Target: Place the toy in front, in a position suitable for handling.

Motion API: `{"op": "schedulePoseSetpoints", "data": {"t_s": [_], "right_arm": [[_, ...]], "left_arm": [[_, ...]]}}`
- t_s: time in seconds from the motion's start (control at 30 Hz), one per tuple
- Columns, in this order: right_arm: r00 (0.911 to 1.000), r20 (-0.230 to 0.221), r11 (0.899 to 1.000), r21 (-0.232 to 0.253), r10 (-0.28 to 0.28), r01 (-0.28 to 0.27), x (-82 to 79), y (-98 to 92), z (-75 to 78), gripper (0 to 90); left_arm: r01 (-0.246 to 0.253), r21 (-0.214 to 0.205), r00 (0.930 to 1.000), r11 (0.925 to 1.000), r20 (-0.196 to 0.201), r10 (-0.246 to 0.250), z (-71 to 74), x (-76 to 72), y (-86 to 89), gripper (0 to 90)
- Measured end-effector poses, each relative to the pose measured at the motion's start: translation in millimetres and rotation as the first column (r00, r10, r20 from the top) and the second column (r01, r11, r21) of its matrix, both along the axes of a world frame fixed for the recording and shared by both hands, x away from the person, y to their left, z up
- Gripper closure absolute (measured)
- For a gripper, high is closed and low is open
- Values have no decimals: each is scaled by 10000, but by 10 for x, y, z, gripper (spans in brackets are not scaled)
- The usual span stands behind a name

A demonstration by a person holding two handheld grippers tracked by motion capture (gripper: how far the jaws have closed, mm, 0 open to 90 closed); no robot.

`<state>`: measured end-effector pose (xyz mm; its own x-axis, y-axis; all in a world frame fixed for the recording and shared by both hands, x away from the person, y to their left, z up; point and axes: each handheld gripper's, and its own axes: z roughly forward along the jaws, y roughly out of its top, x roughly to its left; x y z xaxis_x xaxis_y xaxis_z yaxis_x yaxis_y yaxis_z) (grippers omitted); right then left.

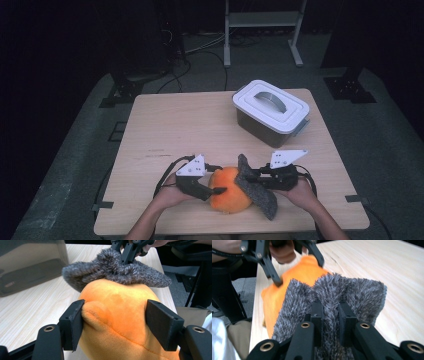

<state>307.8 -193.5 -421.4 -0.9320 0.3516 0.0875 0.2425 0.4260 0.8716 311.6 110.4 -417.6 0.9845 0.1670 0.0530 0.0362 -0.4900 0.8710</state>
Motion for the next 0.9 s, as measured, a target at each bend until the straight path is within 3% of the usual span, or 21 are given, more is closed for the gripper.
{"op": "schedulePoseSetpoints", "data": {"t_s": [0.1, 0.27, 0.37, 0.53, 0.7, 0.9], "right_arm": [[9997, -238, 10000, 77, 41, -39, -32, -44, -40, 763], [9991, -239, 9994, -14, 338, -338, -116, 7, -45, 765], [9990, -167, 9991, -83, 413, -414, -141, 15, -35, 765], [9994, 190, 9994, -177, 294, -290, -100, 46, 79, 765], [9966, 662, 9987, -164, 499, -489, -31, 228, 232, 765], [9978, 520, 9990, -198, 414, -404, 31, 216, 181, 765]], "left_arm": [[-177, 65, 9998, 9998, -69, 177, 4, 29, 9, 314], [-591, 82, 9977, 9982, -317, 593, -5, 82, 59, 302], [-473, -1, 9979, 9989, -436, 473, -22, 75, 60, 312], [-193, -39, 9995, 9998, -258, 192, -8, 39, 36, 322], [157, 84, 9999, 9998, 48, -157, 9, -13, 11, 330], [38, 83, 10000, 10000, -38, -38, -9, 6, 44, 333]]}}
